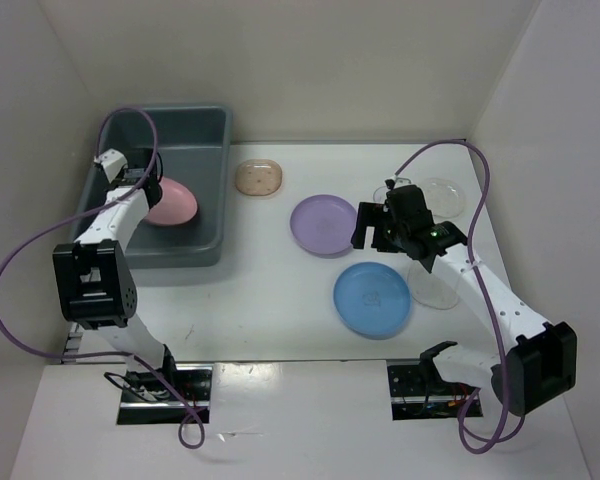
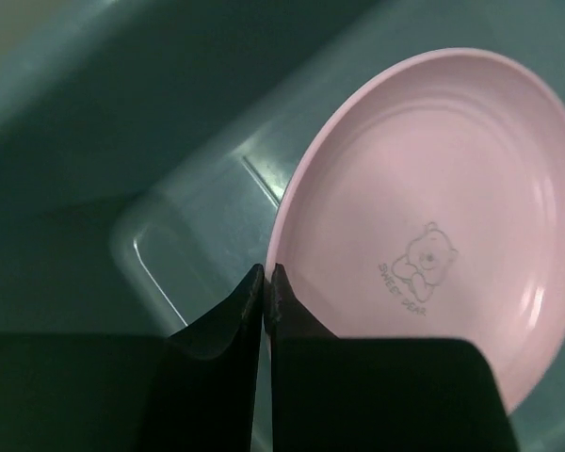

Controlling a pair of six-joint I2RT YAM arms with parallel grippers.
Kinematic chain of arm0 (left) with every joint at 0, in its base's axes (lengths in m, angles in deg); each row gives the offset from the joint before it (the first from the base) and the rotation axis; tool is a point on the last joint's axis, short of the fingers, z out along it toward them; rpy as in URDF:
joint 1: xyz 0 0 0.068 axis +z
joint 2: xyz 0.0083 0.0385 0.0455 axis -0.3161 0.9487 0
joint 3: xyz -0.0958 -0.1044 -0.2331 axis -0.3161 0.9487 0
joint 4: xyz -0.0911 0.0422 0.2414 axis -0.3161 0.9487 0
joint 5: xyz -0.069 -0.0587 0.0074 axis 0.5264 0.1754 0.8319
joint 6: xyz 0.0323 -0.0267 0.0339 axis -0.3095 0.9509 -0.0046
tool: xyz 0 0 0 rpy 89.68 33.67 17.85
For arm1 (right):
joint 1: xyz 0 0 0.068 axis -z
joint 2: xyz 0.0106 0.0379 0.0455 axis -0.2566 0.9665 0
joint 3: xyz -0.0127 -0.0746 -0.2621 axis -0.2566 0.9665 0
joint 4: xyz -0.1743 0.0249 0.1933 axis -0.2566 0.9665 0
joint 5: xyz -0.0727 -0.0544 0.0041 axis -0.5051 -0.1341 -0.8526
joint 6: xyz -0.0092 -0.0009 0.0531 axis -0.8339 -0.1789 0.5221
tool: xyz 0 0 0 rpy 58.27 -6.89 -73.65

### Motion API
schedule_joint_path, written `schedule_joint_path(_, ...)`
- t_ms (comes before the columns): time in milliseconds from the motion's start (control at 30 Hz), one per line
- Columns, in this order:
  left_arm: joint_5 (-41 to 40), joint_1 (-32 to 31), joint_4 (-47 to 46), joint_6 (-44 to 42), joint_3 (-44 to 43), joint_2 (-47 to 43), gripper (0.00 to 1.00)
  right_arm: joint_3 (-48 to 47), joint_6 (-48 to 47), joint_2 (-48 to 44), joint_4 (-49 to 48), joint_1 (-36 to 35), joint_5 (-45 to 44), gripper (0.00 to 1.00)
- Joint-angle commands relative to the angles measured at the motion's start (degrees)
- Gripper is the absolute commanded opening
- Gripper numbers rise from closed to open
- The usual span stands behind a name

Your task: Place the mixed dishes into the plastic bin

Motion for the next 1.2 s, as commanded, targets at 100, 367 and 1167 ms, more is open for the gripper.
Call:
schedule_joint_path(100,-1.1,-0.4,-3.3,-1.6,0.2,5.6,0.22,-2.7,0.3,0.1,-0.4,0.1,-0.9,1.0)
schedule_joint_path(367,-1.3,-0.4,-6.4,-2.7,-1.2,0.0,0.68,-2.7,1.5,0.6,-0.4,0.7,0.5,1.0)
schedule_joint_path(1167,24.1,-43.1,-13.6,5.3,-1.8,-1.4,0.74,-6.0,5.5,1.4,-4.8,1.2,-2.3,0.98)
